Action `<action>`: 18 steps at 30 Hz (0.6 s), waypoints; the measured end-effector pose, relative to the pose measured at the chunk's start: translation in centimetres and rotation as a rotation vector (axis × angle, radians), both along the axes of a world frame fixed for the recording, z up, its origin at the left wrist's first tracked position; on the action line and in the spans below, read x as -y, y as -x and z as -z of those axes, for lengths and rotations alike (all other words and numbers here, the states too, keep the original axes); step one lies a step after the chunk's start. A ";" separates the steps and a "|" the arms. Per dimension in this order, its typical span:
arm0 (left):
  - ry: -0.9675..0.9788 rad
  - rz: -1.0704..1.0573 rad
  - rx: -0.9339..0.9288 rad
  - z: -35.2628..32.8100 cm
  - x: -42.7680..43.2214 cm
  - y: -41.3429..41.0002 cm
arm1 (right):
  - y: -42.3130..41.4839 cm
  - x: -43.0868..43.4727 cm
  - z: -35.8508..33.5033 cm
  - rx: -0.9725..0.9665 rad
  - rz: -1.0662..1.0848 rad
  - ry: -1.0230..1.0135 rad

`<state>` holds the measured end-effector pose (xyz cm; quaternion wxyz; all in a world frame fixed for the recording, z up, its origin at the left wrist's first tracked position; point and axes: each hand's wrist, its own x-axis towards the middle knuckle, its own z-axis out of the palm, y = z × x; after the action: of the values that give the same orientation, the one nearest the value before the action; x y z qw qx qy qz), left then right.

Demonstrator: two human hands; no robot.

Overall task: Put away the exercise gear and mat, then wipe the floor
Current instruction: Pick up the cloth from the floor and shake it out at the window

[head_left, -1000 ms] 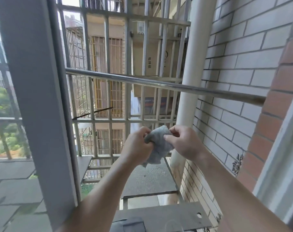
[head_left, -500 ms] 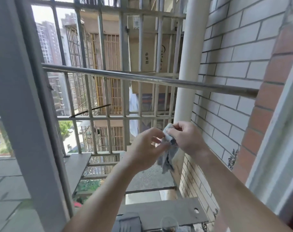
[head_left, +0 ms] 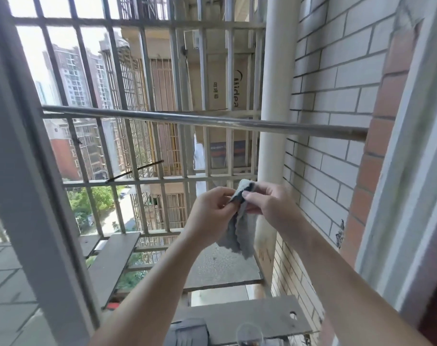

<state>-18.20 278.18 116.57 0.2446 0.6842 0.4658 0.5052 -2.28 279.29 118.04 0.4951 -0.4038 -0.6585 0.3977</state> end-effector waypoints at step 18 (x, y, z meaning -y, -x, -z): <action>0.076 -0.023 -0.005 -0.2 -0.9 0.9 | 0.7 -0.5 0.9 0.111 0.127 -0.127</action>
<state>-19.09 279.06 116.78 0.2636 0.6702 0.4929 0.4882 -2.99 279.79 117.13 0.5068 -0.4339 -0.6817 0.3001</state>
